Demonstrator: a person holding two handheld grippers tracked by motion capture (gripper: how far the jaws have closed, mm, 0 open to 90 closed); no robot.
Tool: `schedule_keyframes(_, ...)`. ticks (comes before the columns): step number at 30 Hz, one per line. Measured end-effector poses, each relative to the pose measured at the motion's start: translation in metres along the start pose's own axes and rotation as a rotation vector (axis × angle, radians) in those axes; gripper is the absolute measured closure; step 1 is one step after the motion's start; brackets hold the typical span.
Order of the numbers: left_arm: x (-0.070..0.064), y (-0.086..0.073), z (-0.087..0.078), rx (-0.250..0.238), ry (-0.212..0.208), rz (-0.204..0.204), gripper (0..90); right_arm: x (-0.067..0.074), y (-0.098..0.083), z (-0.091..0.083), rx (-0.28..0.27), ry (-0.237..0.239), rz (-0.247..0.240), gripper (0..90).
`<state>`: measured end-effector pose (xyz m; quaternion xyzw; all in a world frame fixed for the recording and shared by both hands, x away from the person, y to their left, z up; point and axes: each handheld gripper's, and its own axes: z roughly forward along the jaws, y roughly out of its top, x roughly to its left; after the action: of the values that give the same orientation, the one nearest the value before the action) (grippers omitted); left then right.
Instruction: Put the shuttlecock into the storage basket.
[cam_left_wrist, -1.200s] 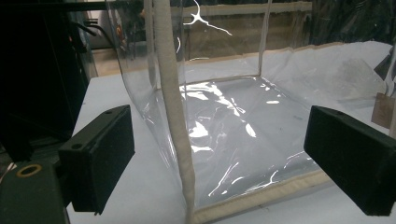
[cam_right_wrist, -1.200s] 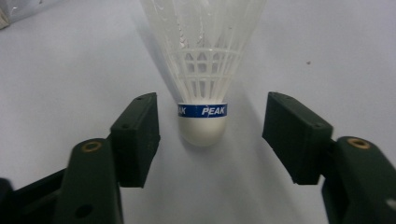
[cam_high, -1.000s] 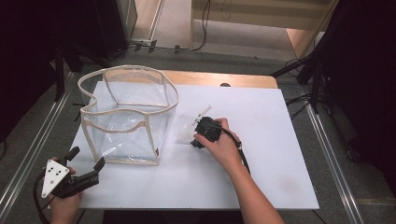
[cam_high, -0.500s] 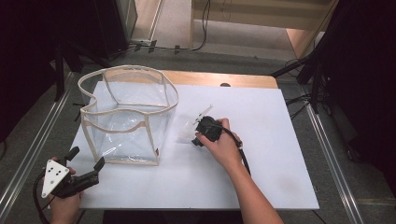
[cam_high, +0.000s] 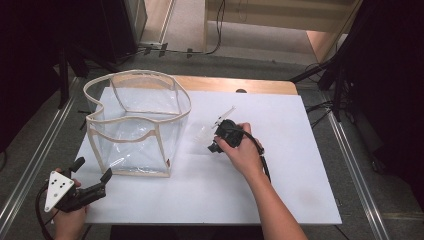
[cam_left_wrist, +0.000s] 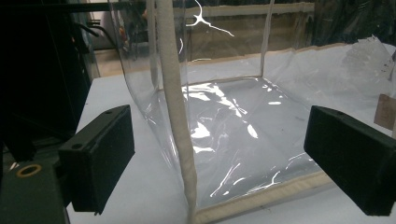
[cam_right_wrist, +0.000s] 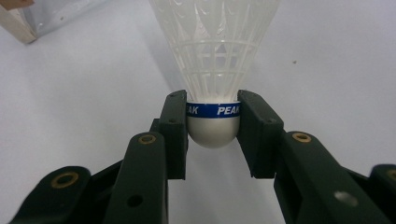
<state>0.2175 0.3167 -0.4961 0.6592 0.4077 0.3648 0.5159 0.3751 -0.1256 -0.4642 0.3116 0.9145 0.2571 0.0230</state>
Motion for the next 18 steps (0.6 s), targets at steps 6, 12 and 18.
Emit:
schedule_keyframes(6, 0.000, 0.000, 0.000, -0.002, 0.000, -0.004, 9.1, -0.003, 0.002, -0.012, -0.010, -0.008, -0.009, 62.9)
schedule_keyframes(12, 0.001, 0.000, 0.000, -0.002, 0.001, -0.006, 9.1, -0.006, 0.003, -0.022, -0.019, -0.001, -0.001, 62.9)
schedule_keyframes(18, 0.001, 0.000, 0.000, -0.005, 0.002, -0.011, 9.1, -0.007, 0.008, -0.033, -0.025, -0.006, -0.020, 62.9)
